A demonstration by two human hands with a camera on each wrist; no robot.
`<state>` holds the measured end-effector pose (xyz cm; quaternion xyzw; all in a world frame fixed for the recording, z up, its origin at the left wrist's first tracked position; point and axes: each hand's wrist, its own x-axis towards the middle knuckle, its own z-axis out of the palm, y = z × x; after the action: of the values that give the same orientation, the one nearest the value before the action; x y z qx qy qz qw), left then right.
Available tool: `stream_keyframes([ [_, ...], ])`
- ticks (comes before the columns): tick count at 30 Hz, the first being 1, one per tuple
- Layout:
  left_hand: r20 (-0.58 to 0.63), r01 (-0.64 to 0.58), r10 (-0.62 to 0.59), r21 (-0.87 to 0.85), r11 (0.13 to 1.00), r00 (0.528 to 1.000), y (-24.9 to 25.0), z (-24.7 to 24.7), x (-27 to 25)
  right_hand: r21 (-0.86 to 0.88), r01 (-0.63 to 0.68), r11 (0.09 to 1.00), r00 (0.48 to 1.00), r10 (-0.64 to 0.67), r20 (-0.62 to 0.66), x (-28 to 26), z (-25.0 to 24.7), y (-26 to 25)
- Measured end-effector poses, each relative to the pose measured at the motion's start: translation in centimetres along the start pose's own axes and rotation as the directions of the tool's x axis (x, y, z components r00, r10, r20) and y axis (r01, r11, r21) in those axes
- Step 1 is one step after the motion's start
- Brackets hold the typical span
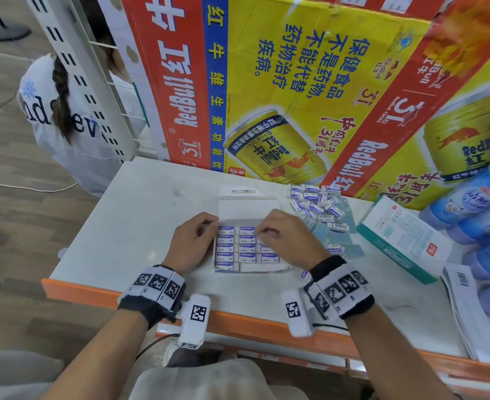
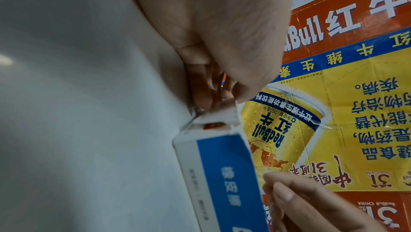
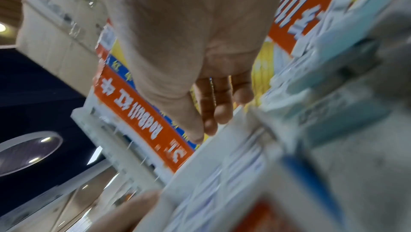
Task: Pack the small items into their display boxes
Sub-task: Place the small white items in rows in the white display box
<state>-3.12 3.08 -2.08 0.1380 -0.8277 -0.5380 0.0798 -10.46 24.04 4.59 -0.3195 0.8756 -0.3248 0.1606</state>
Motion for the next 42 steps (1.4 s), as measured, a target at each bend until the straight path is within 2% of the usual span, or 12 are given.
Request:
stream_keyframes([
  [2,0.002,-0.004,0.004,0.009,1.000,1.000,0.0,-0.1,0.0,-0.054,-0.099,0.994,0.985,0.090,-0.148,0.3,-1.7,1.8],
  [4,0.003,-0.006,0.006,0.008,1.000,1.000,0.0,-0.1,0.0,-0.161,-0.188,0.969,0.963,0.150,-0.222,0.8,-3.0,3.6],
  [6,0.006,0.007,-0.007,0.006,1.000,1.000,0.1,-0.1,0.0,-0.248,-0.226,0.942,0.963,0.179,-0.200,1.5,-3.8,4.9],
  [11,0.010,0.024,-0.024,0.005,1.000,1.000,0.1,-0.1,-0.1,-0.345,-0.225,0.911,0.973,0.229,-0.029,3.3,-4.0,5.6],
  [15,0.007,0.018,-0.018,0.021,1.000,1.000,0.0,-0.1,0.0,-0.430,-0.266,0.863,0.961,0.275,-0.042,3.6,-3.7,5.3],
  [20,0.001,0.021,-0.021,0.023,1.000,1.000,-0.1,0.0,0.0,-0.437,-0.301,0.847,0.949,0.312,-0.048,3.4,-3.5,5.3],
  [23,-0.002,0.029,-0.029,0.011,1.000,1.000,-0.1,0.0,0.0,-0.481,-0.293,0.826,0.953,0.294,-0.075,3.4,-3.3,5.0],
  [25,-0.005,0.028,-0.028,0.015,0.999,1.000,-0.1,-0.1,0.0,-0.455,-0.282,0.845,0.958,0.277,-0.079,3.2,-3.2,4.9],
  [29,-0.002,0.034,-0.034,-0.002,0.999,0.999,0.1,0.0,0.0,-0.280,-0.274,0.920,0.961,0.252,-0.111,2.5,-3.1,4.8],
  [34,-0.004,0.024,-0.024,0.016,1.000,1.000,0.1,0.0,0.0,-0.059,-0.176,0.983,0.969,0.162,-0.187,0.8,-3.4,3.9],
  [38,-0.001,0.022,-0.022,0.017,1.000,1.000,0.1,0.0,0.0,-0.008,-0.107,0.994,0.977,0.104,-0.187,-0.4,-3.4,2.4],
  [42,-0.009,0.025,-0.025,0.011,1.000,1.000,0.0,0.1,0.1,-0.017,-0.031,0.999,0.994,0.029,-0.101,-1.1,-2.6,0.9],
])
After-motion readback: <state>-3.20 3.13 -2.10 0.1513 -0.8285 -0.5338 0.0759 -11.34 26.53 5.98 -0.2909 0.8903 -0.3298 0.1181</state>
